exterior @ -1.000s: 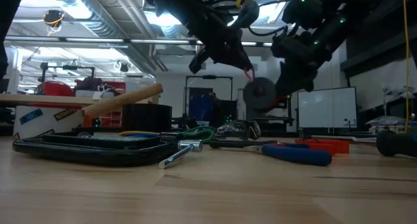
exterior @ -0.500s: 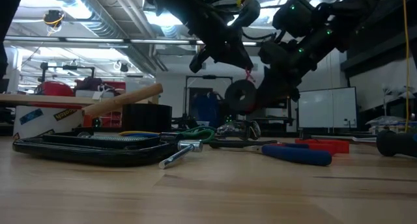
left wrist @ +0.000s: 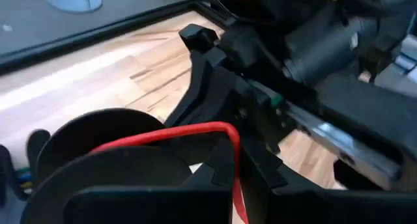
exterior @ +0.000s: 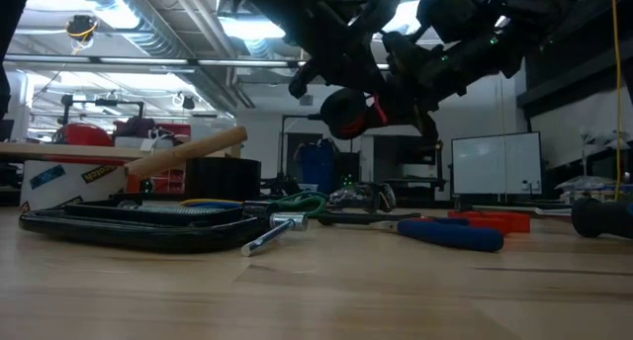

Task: Coil cords
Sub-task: Coil the red wire onto a black spool

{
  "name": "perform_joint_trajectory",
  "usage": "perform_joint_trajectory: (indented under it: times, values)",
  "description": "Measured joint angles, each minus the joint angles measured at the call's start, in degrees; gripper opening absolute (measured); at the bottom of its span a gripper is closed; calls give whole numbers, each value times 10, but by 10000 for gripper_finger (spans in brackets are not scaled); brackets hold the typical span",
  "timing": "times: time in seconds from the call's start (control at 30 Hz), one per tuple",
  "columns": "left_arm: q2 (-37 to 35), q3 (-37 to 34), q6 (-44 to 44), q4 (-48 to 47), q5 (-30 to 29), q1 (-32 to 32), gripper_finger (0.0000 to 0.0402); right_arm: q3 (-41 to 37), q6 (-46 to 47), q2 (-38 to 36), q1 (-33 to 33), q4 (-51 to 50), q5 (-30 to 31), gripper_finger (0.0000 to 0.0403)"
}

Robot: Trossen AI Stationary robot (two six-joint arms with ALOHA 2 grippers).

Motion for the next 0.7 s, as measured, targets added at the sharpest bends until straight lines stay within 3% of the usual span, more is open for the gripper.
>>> perform_joint_trajectory:
  times: [0.2, 0.5, 0.7]
  values:
    - [0, 0, 74, -9, -57, -24, 0, 0, 13, 0, -14, 2, -6, 1]
    - [-1, 0, 145, -48, -155, -59, 0, 0, 27, -1, -39, 54, -69, 1]
    - [-1, -1, 181, -51, -171, -67, 0, 0, 42, -1, -42, 116, -101, 1]
